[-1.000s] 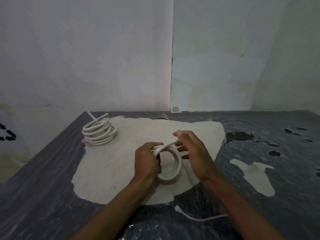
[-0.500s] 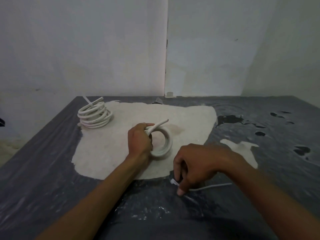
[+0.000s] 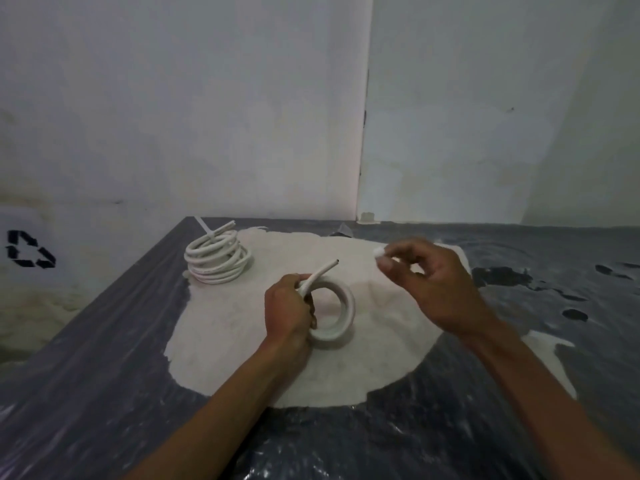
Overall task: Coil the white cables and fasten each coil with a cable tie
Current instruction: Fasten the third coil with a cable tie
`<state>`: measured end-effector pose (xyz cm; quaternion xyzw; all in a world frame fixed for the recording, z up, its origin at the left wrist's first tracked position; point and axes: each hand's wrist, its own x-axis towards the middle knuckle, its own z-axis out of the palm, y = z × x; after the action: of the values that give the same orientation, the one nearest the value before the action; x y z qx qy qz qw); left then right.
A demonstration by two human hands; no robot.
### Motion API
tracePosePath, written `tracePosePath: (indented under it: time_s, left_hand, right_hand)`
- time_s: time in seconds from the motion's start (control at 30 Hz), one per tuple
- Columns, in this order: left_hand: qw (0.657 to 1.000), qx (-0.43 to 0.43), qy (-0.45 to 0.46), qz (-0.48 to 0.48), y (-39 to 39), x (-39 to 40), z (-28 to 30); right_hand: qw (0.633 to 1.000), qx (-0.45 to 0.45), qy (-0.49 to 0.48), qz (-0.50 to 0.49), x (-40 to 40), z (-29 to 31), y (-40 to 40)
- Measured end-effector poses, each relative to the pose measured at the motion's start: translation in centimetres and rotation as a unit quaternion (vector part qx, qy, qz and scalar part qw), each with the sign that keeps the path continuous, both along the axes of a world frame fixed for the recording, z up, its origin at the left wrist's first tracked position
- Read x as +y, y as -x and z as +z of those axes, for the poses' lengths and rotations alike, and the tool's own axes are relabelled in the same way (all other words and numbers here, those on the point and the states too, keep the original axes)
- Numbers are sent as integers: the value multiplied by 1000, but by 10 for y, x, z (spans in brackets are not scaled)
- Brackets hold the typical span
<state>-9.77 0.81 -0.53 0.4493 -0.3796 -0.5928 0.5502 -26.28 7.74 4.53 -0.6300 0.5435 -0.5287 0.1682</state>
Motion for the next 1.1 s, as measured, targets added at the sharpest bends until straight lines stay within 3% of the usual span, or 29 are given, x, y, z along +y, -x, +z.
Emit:
tracePosePath:
  time_s: [0.07, 0.2, 0.43, 0.73, 0.97, 1.1]
  left_hand:
    - [1000, 18, -4, -4, -1, -4, 1]
    - [999, 34, -8, -19, -2, -6, 2]
    - [996, 69, -5, -61, 0, 0, 3]
    - [996, 57, 9, -69, -4, 0, 5]
    - [993, 73, -5, -97, -6, 6, 8]
    - [991, 69, 0, -112, -5, 8, 9]
  right_hand:
    - [996, 22, 70, -41, -5, -13, 0]
    - [994, 67, 87, -24, -6, -31, -3]
    - [1000, 11, 12, 6, -4, -42, 0]
    - [987, -133, -85, -7, -9, -40, -3]
    - [981, -104, -163, -9, -8, -40, -6]
    - [972, -143, -187, -5, -7, -36, -7]
